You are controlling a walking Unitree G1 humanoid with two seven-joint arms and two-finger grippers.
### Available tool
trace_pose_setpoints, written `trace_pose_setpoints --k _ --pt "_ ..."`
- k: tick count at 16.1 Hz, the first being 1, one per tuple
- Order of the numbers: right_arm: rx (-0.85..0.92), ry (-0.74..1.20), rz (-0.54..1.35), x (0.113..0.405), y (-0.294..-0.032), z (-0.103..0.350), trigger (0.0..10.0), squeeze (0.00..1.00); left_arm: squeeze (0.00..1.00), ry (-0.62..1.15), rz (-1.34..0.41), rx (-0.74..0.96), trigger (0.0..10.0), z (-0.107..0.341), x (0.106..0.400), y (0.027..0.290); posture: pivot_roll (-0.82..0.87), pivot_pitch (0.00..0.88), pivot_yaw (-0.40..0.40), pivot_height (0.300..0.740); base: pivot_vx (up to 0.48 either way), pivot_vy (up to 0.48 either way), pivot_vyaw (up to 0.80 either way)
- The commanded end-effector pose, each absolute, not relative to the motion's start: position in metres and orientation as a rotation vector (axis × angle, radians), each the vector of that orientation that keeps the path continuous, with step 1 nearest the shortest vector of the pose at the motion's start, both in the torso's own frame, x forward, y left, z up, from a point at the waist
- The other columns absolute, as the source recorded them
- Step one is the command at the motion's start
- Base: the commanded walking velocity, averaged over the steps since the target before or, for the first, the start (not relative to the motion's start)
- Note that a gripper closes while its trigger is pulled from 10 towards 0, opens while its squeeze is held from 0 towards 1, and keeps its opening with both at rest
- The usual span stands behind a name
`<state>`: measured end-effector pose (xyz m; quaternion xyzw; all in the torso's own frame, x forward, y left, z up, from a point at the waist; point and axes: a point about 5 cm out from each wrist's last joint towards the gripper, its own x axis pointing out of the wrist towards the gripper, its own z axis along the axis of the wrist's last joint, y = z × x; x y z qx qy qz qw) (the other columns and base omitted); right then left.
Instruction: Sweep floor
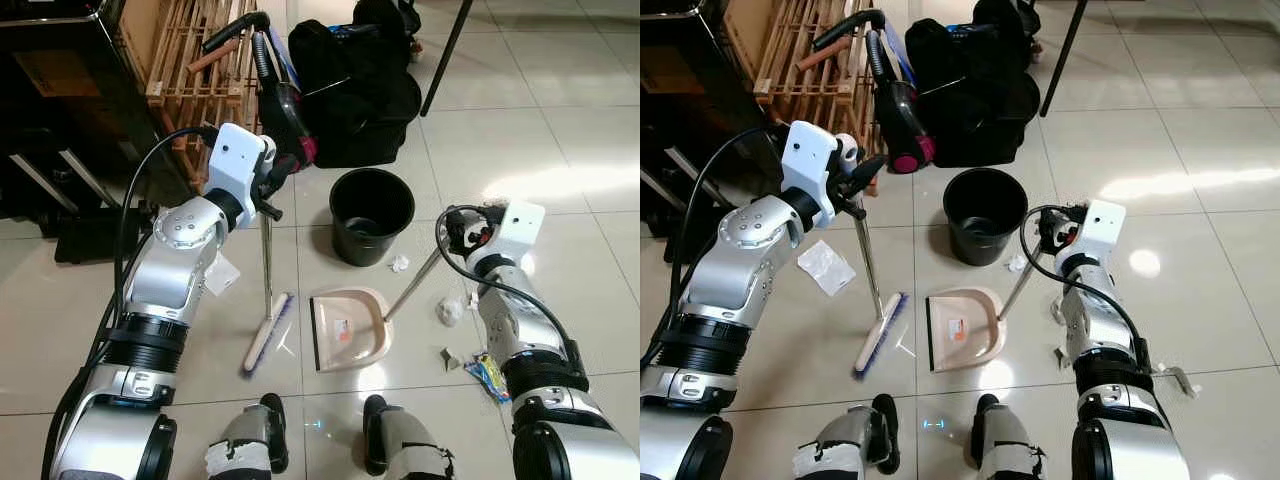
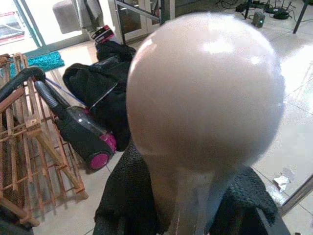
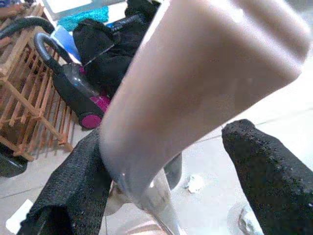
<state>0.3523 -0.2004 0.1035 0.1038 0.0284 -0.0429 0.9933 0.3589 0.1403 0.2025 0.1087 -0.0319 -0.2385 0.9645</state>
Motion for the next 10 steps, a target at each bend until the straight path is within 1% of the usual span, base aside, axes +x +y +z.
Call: trace_pose_setpoints --k 1,8,9,10 --pt "0.210 0.072 -0.092 0.3491 -0.2006 0.0969 10.0 0.00 0.00 -0.098 -0.504 0.239 10.0 0.2076 0.3558 0.1370 -0.02 0.245 -0.009 0.740 0.000 0.000 0.00" --pt "0.225 0.059 -0.081 0.3511 -0.1957 0.0979 10.0 0.00 0.00 -0.095 -0.507 0.245 10.0 0.2079 0.3555 0.1380 -0.02 0.254 -0.008 0.740 0.000 0.000 0.00" --pt "0.231 0.060 -0.081 0.3501 -0.1966 0.0964 6.0 0.00 0.00 -0.094 -0.509 0.246 10.0 0.2073 0.3553 0.1372 -0.02 0.254 -0.007 0.740 0.000 0.000 0.00" --pt "0.233 0.058 -0.080 0.3495 -0.1974 0.0960 3.8 0.00 0.00 -0.094 -0.510 0.246 10.0 0.2072 0.3552 0.1370 -0.02 0.256 -0.007 0.740 0.000 0.000 0.00"
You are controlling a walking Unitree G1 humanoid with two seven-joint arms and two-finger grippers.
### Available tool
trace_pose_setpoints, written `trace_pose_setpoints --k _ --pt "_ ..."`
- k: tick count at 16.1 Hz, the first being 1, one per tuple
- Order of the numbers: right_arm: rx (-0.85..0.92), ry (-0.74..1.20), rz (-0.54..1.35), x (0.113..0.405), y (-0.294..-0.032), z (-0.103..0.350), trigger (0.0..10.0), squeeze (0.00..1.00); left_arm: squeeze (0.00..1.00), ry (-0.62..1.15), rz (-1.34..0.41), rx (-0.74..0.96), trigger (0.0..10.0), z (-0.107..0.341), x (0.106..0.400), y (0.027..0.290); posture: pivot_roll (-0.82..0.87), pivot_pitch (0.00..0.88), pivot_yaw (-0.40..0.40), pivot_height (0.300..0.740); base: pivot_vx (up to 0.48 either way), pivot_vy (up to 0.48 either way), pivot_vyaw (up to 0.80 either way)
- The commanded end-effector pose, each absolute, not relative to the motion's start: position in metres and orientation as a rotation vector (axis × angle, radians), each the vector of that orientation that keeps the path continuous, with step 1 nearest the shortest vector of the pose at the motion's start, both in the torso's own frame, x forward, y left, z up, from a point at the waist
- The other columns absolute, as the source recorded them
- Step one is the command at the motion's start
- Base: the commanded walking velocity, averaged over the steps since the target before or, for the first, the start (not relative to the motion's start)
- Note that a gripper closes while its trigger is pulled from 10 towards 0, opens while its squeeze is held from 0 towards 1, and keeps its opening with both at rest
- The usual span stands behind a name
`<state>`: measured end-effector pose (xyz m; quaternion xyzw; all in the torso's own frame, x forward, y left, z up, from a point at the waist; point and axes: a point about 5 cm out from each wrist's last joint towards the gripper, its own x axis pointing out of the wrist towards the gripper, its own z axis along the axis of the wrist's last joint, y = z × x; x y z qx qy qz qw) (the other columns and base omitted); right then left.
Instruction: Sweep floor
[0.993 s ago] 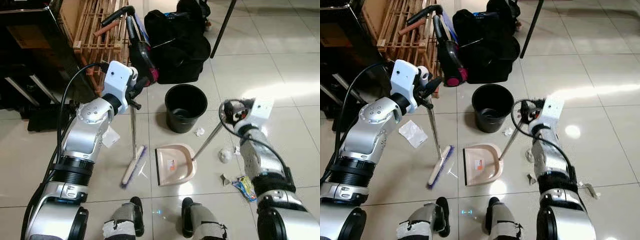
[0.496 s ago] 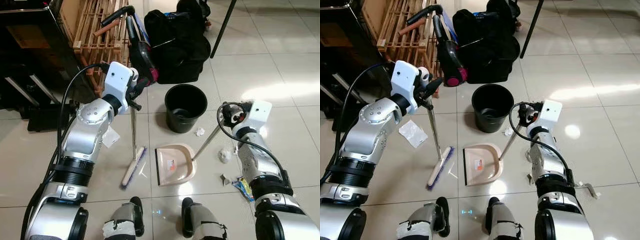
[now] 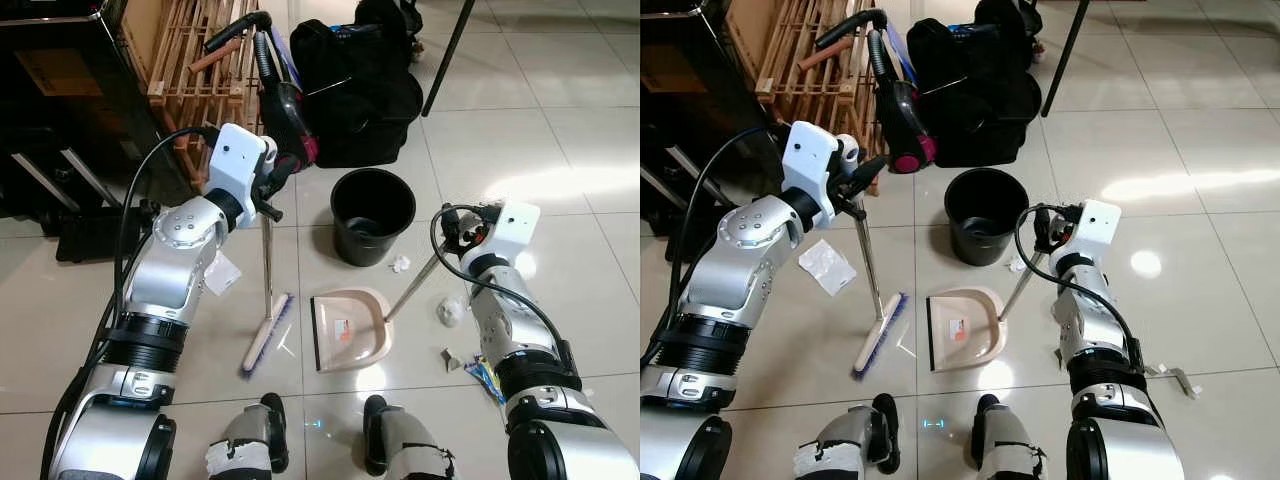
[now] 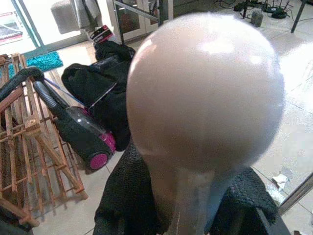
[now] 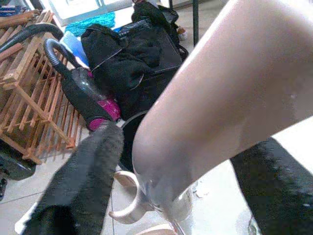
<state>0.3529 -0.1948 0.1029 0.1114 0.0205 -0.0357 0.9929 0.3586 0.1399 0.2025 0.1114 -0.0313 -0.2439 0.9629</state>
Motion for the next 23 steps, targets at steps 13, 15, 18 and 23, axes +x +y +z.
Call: trace_pose_setpoints --k 13,15,18,23 --pt "0.261 0.046 -0.101 0.3489 -0.2015 0.0955 0.0 0.00 0.00 -0.093 -0.517 0.248 10.0 0.2067 0.3551 0.1365 -0.02 0.263 -0.008 0.740 0.000 0.000 0.00" --pt "0.263 0.041 -0.105 0.3487 -0.2025 0.0959 0.0 0.00 0.00 -0.094 -0.518 0.248 10.0 0.2065 0.3547 0.1357 -0.02 0.263 -0.008 0.740 0.000 0.000 0.00" --pt "0.267 0.028 -0.103 0.3490 -0.2024 0.0979 0.0 0.00 0.00 -0.096 -0.519 0.254 10.0 0.2065 0.3543 0.1351 -0.02 0.263 -0.009 0.740 0.000 0.000 0.00" --pt "0.274 -0.002 -0.097 0.3497 -0.2005 0.1044 0.0 0.00 0.00 -0.097 -0.516 0.260 10.0 0.2066 0.3537 0.1366 -0.02 0.265 -0.014 0.740 0.000 0.000 0.00"
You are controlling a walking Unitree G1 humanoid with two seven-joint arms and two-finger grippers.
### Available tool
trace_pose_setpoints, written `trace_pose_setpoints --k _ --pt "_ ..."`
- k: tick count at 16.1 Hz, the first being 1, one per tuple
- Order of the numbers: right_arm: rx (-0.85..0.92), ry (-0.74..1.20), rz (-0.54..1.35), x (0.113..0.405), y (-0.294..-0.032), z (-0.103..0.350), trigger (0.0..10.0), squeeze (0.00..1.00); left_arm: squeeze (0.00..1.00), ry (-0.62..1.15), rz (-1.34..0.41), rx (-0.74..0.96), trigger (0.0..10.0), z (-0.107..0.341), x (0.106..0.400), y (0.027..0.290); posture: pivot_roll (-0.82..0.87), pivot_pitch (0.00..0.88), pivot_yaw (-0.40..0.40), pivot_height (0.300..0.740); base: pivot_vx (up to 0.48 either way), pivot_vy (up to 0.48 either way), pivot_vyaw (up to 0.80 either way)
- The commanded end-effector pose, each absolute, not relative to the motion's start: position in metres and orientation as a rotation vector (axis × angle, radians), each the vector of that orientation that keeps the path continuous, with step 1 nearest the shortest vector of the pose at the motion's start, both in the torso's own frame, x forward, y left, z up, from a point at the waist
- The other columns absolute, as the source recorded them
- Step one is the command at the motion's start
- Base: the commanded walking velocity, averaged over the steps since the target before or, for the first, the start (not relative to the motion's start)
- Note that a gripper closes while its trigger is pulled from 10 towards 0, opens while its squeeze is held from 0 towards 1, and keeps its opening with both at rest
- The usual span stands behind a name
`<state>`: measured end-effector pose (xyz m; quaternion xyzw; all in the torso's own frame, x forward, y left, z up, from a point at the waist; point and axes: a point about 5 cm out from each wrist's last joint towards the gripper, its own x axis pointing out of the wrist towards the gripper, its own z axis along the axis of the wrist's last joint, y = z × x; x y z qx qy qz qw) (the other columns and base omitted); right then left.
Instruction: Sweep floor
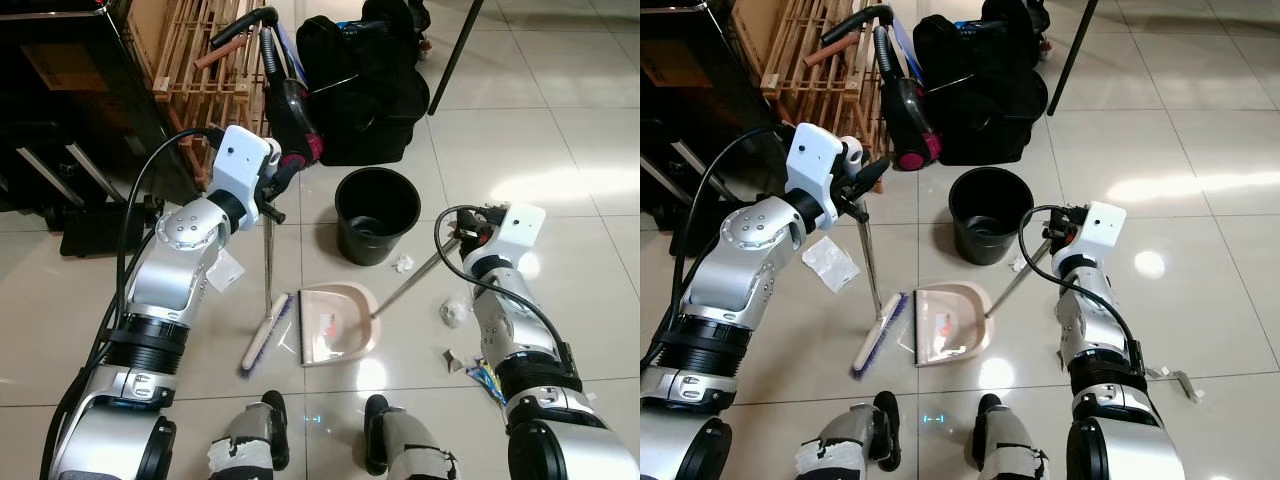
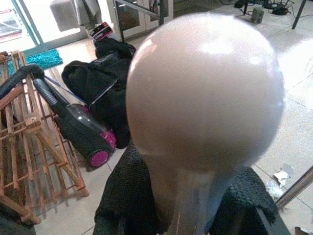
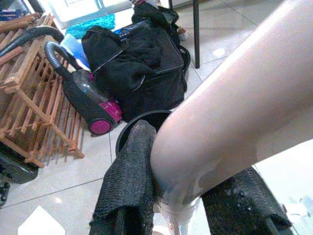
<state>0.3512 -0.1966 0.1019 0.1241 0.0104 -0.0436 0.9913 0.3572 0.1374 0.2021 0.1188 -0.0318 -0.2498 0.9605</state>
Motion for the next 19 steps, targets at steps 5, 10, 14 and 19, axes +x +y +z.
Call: trace_pose_setpoints --k 5,10,14,19 --pt "0.074 -0.162 -0.111 0.330 -0.210 0.149 0.0 0.00 0.00 -0.038 -0.415 0.276 10.0 0.191 0.337 0.162 -0.06 0.179 -0.028 0.740 0.000 0.000 0.00" --pt "-0.020 -0.226 -0.123 0.292 -0.205 0.188 0.0 0.00 0.00 -0.055 -0.395 0.260 10.0 0.175 0.317 0.141 -0.08 0.063 0.002 0.740 0.000 0.000 0.00" --pt "-0.030 -0.211 -0.069 0.280 -0.199 0.193 10.0 0.00 0.00 -0.134 -0.321 0.164 10.0 0.190 0.320 0.137 -0.09 0.055 0.018 0.740 0.000 0.000 0.00" --pt "-0.086 -0.142 -0.182 0.277 -0.206 0.190 10.0 0.00 0.00 -0.157 -0.296 0.213 10.0 0.190 0.325 0.141 -0.09 0.086 0.015 0.740 0.000 0.000 0.00"
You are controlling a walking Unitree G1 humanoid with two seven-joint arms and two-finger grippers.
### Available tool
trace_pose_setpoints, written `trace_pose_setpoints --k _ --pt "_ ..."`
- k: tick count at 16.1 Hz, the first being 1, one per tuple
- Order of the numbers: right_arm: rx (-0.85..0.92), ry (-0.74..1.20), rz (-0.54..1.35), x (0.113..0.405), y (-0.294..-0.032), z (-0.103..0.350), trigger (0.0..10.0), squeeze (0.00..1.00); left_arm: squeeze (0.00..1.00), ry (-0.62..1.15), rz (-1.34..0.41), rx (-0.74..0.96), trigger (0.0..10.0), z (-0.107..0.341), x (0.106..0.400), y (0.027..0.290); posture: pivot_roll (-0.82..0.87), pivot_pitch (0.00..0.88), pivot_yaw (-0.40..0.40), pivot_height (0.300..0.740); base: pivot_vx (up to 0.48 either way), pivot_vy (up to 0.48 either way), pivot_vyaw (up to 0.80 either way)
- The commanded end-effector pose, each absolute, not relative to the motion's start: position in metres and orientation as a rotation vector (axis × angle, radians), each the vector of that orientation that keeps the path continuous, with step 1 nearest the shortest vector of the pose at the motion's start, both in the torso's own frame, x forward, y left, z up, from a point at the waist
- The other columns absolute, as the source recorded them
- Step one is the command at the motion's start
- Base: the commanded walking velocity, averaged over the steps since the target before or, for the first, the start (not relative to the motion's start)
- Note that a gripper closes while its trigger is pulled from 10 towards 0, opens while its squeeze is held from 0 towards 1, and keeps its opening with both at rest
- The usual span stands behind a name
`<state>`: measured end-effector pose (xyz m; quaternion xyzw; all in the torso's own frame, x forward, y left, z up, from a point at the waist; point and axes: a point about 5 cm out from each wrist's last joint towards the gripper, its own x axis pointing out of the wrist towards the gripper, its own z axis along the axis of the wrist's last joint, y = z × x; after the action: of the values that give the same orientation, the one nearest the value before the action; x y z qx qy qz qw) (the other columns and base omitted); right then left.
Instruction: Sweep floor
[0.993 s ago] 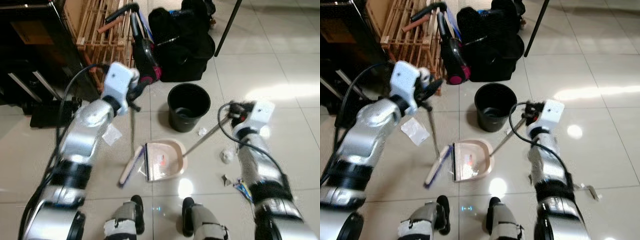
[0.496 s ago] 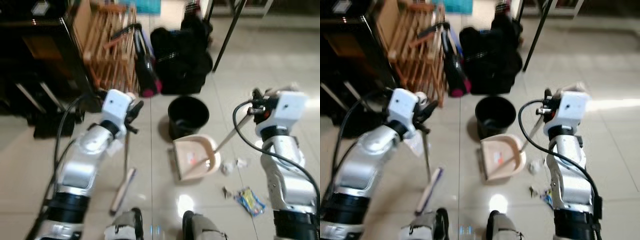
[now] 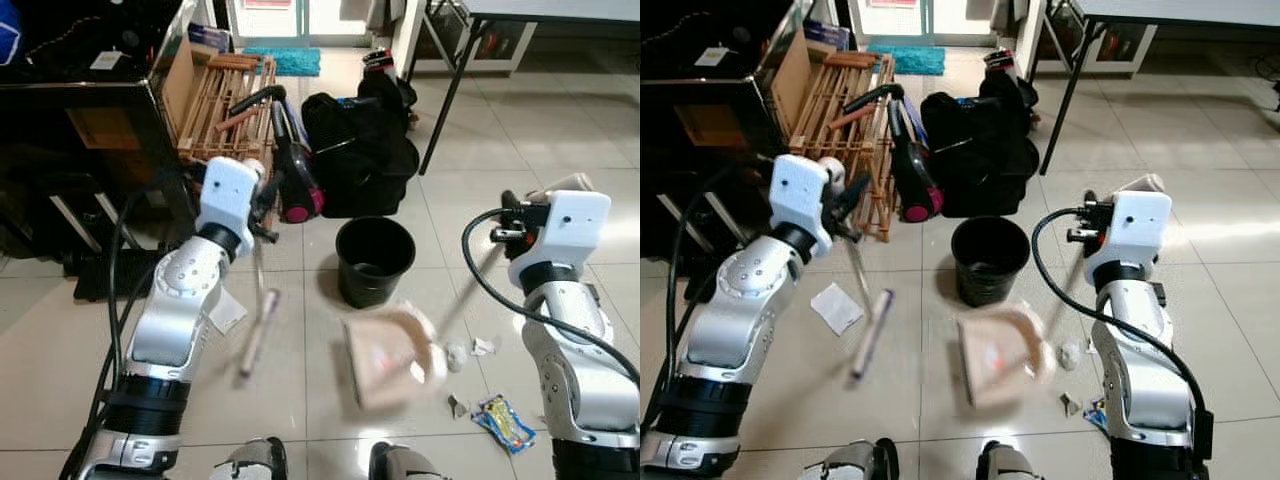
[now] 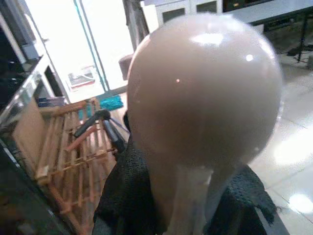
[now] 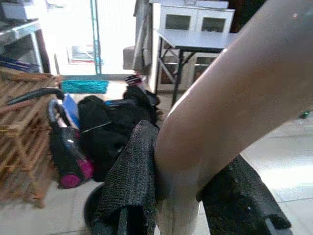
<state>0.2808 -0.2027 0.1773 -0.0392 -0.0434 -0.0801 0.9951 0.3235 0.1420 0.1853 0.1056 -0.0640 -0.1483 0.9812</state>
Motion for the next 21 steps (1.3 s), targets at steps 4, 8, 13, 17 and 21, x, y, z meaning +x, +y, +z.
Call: trace_pose_setpoints --k 4,8,13,17,21 --pt "-0.136 -0.100 -0.117 0.278 -0.195 0.185 10.0 0.00 0.00 -0.128 -0.290 0.217 10.0 0.181 0.313 0.138 -0.08 0.112 0.008 0.740 0.000 -0.101 0.13" --pt "-0.083 -0.076 -0.105 0.276 -0.189 0.182 10.0 0.00 0.00 -0.118 -0.302 0.208 10.0 0.179 0.311 0.132 -0.08 0.124 -0.001 0.740 0.000 -0.480 0.40" --pt "-0.050 -0.054 -0.106 0.271 -0.183 0.179 10.0 0.00 0.00 -0.103 -0.294 0.211 10.0 0.178 0.309 0.135 -0.07 0.131 0.003 0.740 0.000 -0.480 0.00" --pt "-0.043 -0.100 -0.141 0.271 -0.189 0.191 10.0 0.00 0.00 -0.106 -0.301 0.228 10.0 0.179 0.310 0.137 -0.08 0.126 0.013 0.740 0.000 -0.480 0.00" --pt "-0.026 -0.101 -0.157 0.269 -0.192 0.194 10.0 0.00 0.00 -0.111 -0.309 0.229 10.0 0.180 0.311 0.136 -0.08 0.119 0.011 0.740 0.000 -0.480 0.00"
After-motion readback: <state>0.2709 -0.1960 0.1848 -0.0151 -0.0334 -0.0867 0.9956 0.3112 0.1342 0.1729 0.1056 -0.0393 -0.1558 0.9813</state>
